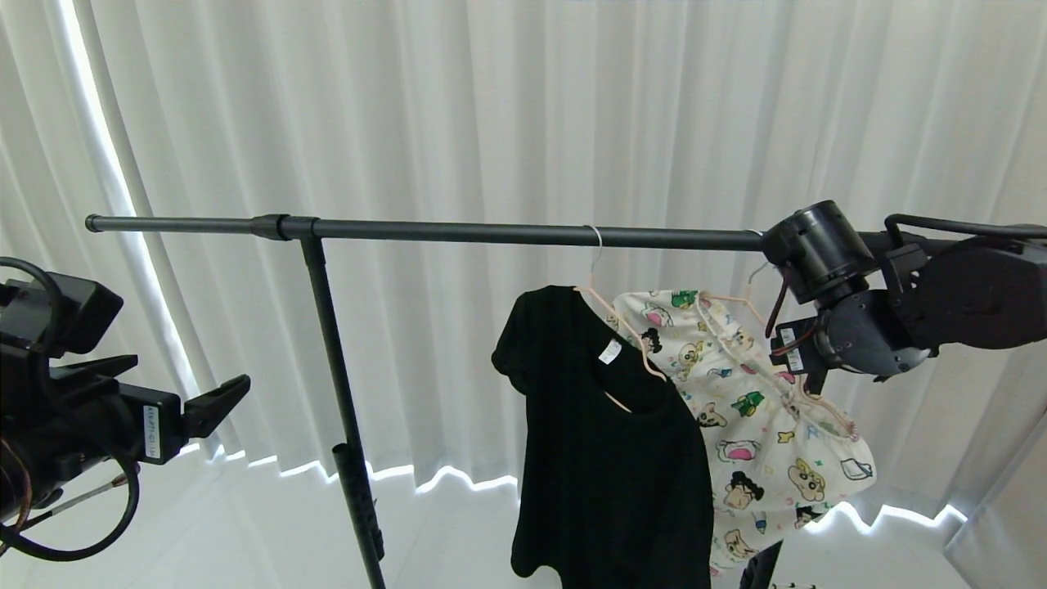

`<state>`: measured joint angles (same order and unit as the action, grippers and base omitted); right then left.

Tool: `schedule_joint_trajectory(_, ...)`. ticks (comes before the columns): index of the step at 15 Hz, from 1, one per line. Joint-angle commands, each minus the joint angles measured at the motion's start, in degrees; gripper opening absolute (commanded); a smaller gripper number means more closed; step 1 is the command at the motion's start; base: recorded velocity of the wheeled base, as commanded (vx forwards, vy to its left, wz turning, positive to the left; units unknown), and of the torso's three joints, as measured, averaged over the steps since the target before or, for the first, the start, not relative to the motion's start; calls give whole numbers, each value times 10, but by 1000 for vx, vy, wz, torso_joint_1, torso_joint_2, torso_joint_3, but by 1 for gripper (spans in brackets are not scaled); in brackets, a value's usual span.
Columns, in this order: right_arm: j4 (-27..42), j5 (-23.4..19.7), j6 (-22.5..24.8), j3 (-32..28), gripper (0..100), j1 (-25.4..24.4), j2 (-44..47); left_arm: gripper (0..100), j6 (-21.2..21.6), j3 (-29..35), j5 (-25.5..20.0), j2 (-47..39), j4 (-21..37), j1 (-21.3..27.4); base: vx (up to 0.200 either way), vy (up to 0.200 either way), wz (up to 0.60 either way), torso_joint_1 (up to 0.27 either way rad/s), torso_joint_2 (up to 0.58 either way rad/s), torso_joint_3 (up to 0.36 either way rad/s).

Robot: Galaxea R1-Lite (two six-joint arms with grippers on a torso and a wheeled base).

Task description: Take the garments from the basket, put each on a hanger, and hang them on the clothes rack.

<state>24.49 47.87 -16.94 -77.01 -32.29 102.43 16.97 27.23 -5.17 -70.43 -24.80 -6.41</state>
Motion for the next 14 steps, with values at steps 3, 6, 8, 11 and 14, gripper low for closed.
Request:
schedule_joint_trajectory(3,2,-1,3,3,100,-8,-40,100,0,-2,0,1,0,-1,0,0,0,0,0,0)
schedule_joint_trajectory(6,11,-9,16,6,100,-11,-93,100,0,-10,1,13,0,-1,0,0,0,0,0,0)
schedule_joint_trajectory(8,13,-41,17,8,100,-14,-130,100,1,-24,0,20,0,-1,0,0,0,0,0,0)
schedule_joint_trajectory(11,13,-81,34,19,100,-14,-175,100,3,-24,0,20,0,-1,0,0,0,0,0,0)
schedule_joint_trajectory(14,27,-91,48,26,100,15,-217,100,3,-20,1,27,-1,-1,0,0,0,0,0,0)
